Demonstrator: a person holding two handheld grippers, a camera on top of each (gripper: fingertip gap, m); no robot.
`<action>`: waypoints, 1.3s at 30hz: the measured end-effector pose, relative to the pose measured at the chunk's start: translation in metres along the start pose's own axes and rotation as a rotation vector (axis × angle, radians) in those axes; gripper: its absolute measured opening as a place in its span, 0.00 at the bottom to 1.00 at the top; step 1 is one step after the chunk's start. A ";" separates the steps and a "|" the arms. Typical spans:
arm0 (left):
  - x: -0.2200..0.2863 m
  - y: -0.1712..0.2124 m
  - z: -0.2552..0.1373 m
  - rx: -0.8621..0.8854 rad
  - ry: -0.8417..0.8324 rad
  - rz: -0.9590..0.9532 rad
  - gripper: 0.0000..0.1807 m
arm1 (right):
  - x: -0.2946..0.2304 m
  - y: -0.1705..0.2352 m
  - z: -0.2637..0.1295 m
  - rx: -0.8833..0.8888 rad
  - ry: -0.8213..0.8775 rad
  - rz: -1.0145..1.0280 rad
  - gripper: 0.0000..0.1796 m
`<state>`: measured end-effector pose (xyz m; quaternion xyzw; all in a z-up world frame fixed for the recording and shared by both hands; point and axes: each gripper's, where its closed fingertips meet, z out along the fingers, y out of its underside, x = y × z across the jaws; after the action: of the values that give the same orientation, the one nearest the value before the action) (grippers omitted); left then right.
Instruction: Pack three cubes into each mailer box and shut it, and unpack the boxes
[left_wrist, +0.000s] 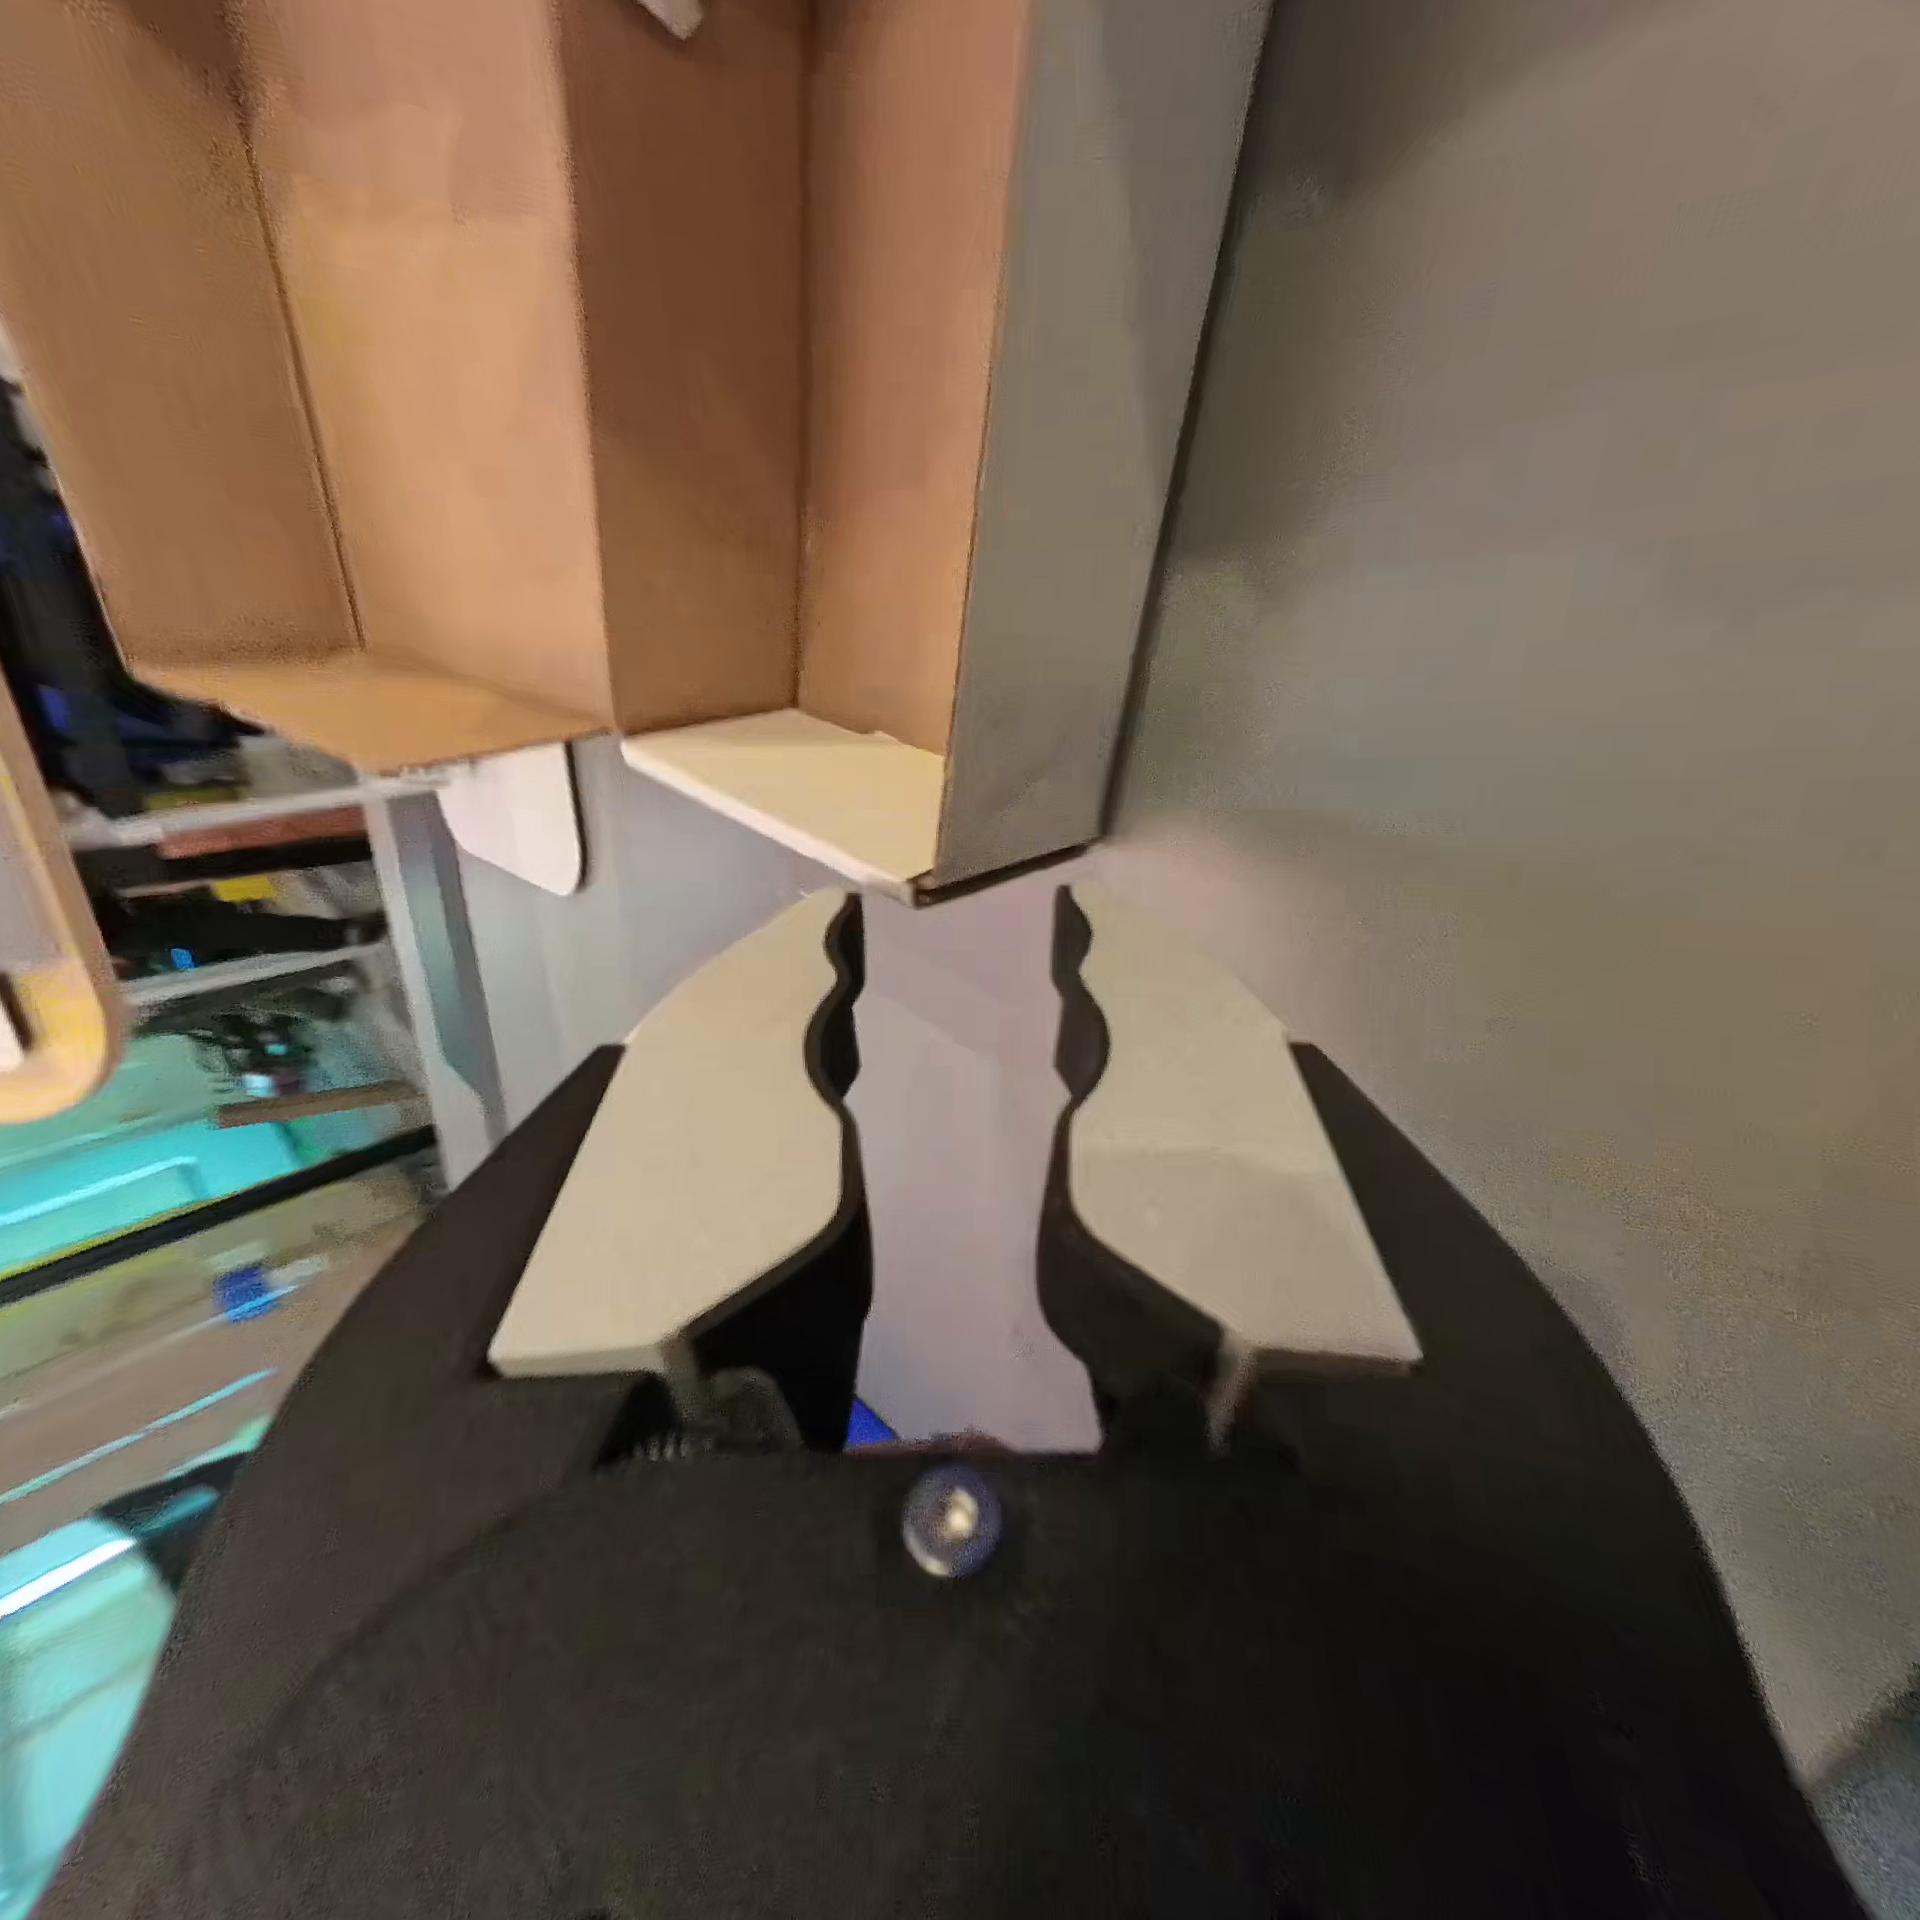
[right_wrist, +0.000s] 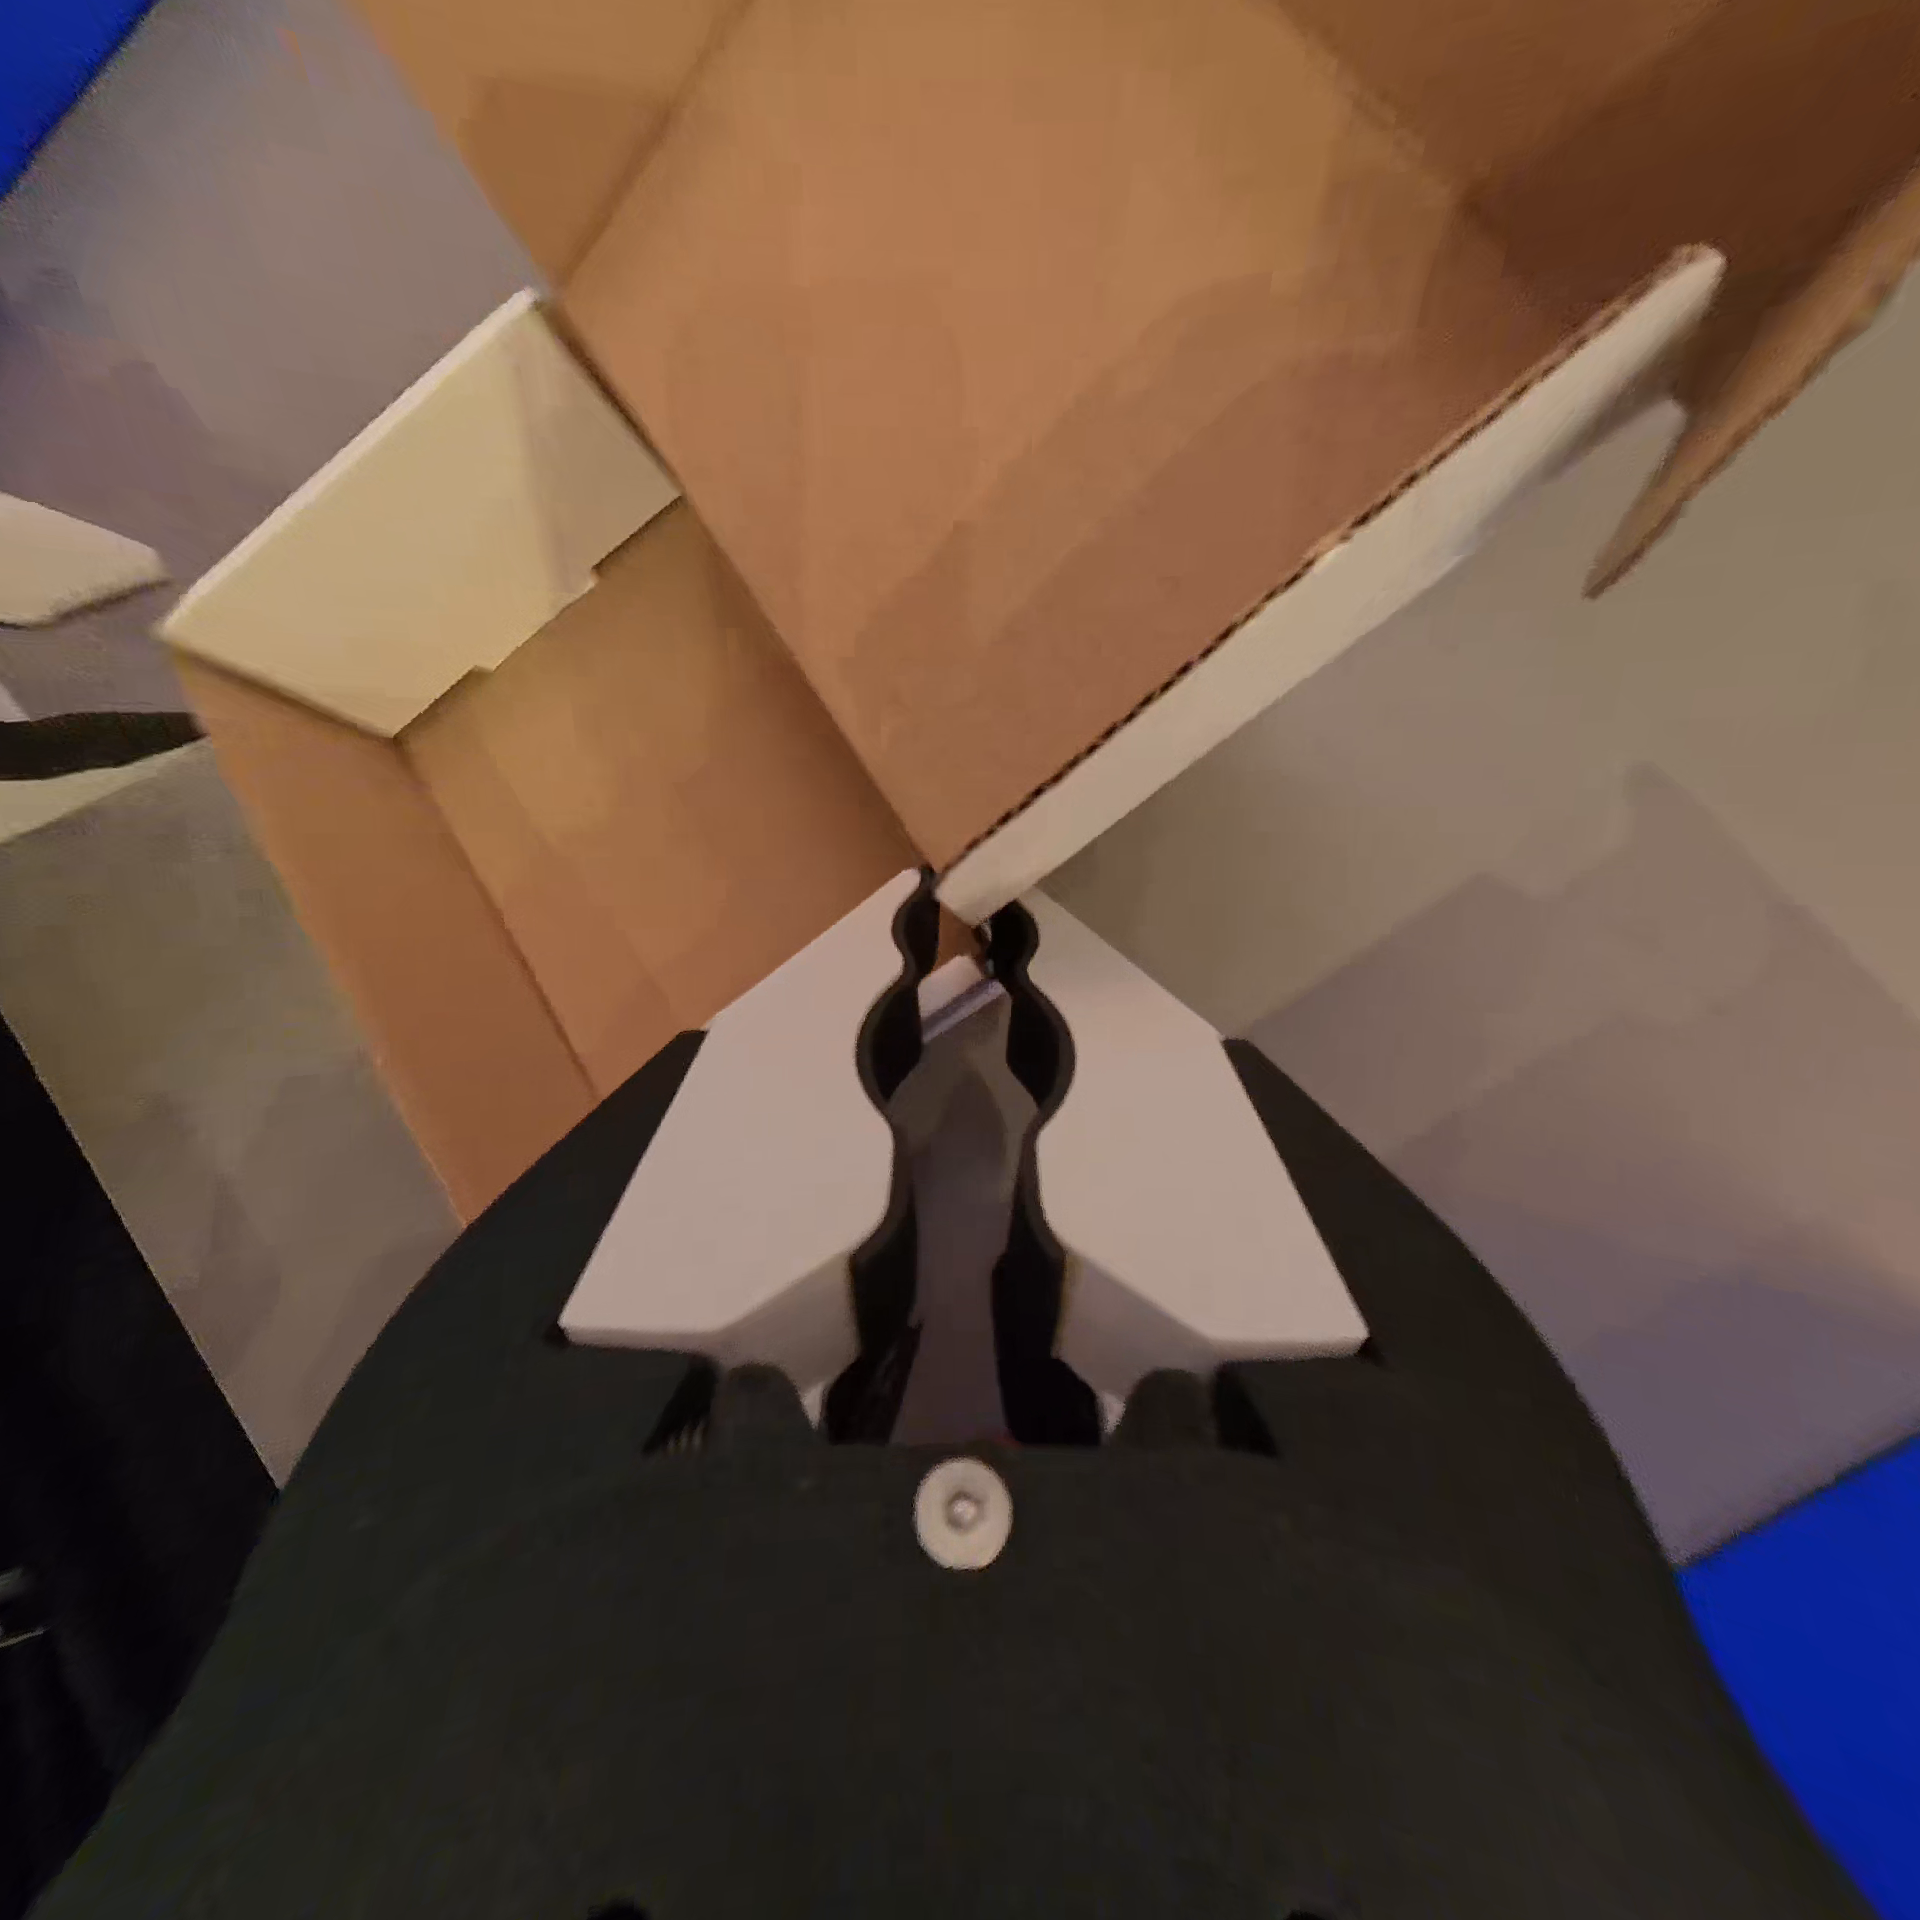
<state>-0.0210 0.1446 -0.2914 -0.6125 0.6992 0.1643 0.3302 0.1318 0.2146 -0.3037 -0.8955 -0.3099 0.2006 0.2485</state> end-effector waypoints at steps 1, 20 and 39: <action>-0.004 0.002 -0.011 0.021 0.012 -0.040 0.22 | 0.000 0.000 0.000 0.000 0.006 -0.002 0.04; -0.023 0.347 -0.079 -0.400 0.174 -1.064 0.31 | -0.012 -0.006 0.009 0.020 0.017 -0.030 0.03; -0.015 0.378 -0.045 -0.510 0.123 -1.153 0.25 | -0.015 -0.008 0.009 0.025 0.003 -0.060 0.03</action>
<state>-0.3968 0.2017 -0.3150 -0.9584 0.2135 0.0860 0.1688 0.1125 0.2133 -0.3035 -0.8830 -0.3335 0.1955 0.2663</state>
